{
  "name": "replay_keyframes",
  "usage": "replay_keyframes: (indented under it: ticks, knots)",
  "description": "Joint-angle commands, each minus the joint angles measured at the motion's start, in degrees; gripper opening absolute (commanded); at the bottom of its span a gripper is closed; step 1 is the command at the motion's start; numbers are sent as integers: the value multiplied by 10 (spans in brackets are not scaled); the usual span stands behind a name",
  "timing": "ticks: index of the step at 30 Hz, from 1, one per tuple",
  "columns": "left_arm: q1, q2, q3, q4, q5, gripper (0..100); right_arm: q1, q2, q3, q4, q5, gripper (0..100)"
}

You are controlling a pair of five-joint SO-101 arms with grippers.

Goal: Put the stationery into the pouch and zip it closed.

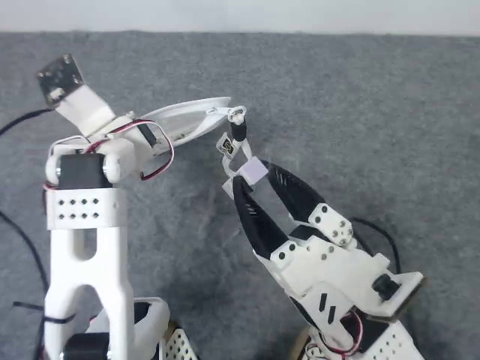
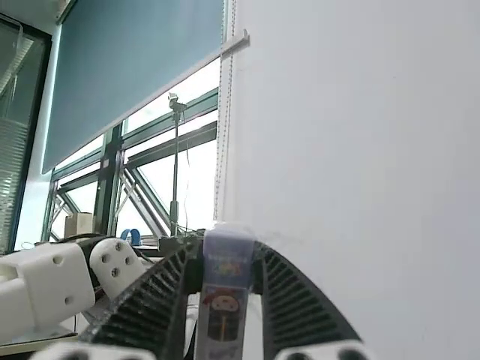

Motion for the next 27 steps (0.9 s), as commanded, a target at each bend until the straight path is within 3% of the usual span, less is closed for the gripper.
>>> replay_keyframes:
  ticks: [1, 5, 19, 27]
  knots:
    - [4, -22, -4, -19, -4, 13, 4, 92, -89, -12, 5, 6]
    - [4, -20, -4, -19, -4, 13, 4, 198, -152, -18, 5, 6]
    - [3, -20, -4, -19, -4, 13, 5, 483, -177, -252, 9, 6]
    - [3, -20, -3, -19, -4, 13, 22, 618, -271, -269, 9, 6]
